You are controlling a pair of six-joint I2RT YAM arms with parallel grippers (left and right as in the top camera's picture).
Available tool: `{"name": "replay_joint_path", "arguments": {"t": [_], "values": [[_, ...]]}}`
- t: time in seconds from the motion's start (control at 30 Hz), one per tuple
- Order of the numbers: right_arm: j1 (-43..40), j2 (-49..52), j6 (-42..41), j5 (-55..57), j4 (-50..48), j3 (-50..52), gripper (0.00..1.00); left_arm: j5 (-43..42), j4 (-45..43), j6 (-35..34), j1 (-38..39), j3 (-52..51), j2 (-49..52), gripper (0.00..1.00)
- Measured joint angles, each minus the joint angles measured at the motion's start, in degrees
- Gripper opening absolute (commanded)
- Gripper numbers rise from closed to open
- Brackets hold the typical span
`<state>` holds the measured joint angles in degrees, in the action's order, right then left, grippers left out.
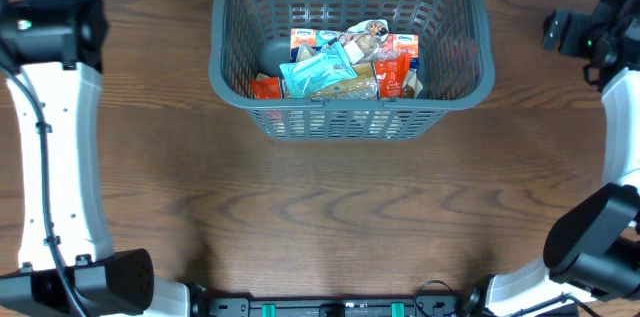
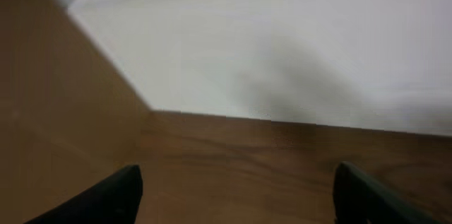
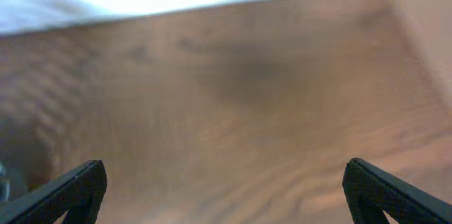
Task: Pack container
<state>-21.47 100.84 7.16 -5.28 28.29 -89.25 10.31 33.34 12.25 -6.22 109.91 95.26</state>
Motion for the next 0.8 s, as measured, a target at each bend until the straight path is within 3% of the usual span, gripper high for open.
{"name": "replay_joint_path", "arguments": {"t": [0.23, 0.43, 0.6, 0.8], "values": [[6.0, -5.7, 1.5, 7.5, -2.0, 0.0, 0.99, -1.4, -1.1, -2.2, -1.8, -4.7, 0.0, 0.79], [8.1, -10.1, -0.2, 11.6, 1.9, 0.0, 0.99, -1.8, -7.6, -3.7, -1.8, -12.7, -1.2, 0.80], [8.2, -15.0, -3.7, 13.2, 4.7, 2.6, 0.99, -2.3, -13.9, -4.8, -1.8, -26.3, -8.8, 0.80], [9.6, -23.5, -7.8, 15.9, 5.1, 15.0, 0.99, -2.5, -20.0, -7.0, -1.8, -41.9, -21.8, 0.80]]}}
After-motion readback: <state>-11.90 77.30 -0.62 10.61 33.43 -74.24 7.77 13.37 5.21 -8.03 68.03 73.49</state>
